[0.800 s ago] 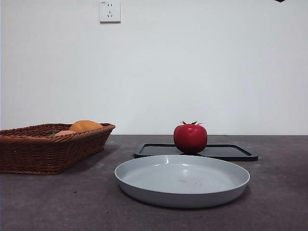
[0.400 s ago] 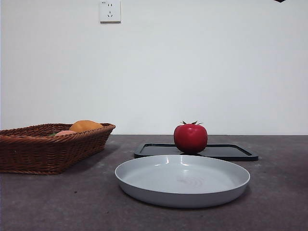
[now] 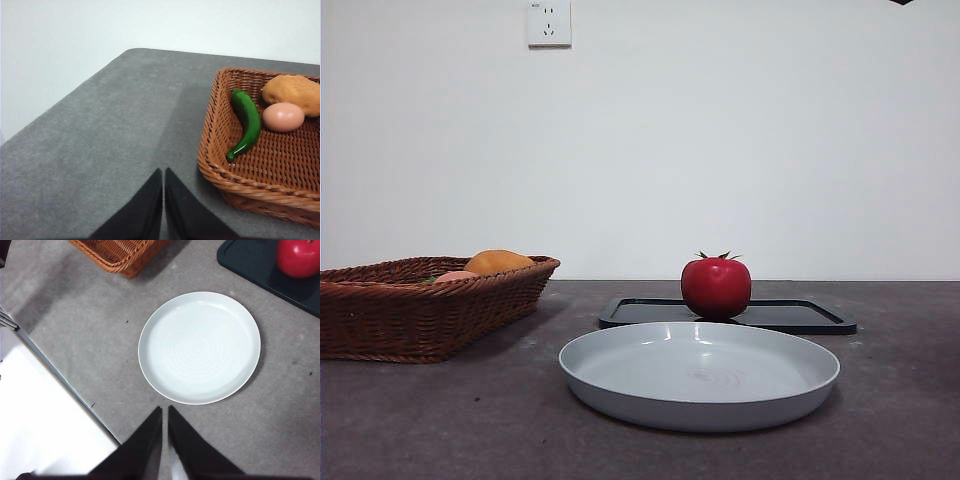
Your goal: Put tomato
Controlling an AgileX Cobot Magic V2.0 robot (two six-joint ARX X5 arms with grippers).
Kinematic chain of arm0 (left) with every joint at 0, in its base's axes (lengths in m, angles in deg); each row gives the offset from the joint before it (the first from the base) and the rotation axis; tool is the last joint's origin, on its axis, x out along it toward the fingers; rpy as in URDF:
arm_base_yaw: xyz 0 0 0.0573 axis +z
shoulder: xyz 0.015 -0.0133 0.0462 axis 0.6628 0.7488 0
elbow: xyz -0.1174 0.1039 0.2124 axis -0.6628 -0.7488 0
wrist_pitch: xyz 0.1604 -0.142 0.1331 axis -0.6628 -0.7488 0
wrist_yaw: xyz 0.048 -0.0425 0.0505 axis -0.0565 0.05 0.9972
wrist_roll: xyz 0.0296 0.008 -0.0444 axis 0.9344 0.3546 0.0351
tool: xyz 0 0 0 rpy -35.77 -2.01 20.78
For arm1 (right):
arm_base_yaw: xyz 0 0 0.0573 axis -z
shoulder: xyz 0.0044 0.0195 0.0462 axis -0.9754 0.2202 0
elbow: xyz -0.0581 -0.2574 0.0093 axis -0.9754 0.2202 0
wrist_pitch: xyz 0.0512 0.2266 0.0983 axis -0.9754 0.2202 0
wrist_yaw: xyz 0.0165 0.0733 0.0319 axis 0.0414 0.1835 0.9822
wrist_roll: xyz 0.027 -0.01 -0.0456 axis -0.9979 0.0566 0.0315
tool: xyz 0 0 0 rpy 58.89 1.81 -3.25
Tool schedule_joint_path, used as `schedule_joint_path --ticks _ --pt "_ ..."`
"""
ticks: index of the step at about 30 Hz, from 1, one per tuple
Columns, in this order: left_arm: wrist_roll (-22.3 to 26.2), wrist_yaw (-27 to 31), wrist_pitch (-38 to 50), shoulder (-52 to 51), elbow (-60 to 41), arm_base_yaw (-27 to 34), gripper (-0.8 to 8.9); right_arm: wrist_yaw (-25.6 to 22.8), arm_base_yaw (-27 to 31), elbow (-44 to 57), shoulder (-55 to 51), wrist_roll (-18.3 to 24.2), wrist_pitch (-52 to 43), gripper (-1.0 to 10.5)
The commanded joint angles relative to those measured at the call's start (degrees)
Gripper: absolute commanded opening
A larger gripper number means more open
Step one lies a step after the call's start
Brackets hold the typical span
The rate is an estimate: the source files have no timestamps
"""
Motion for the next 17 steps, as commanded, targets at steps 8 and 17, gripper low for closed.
schedule_joint_path --ticks 8,17 --pt "-0.5 0.1 -0.4 -0.1 -1.2 0.1 0.07 -2.8 2.7 -0.5 -2.1 4.8 -4.9 0.1" --pt "-0.5 0.1 -0.4 -0.1 -1.2 0.1 0.07 0.1 21.7 16.8 -17.6 4.1 -30.9 0.1"
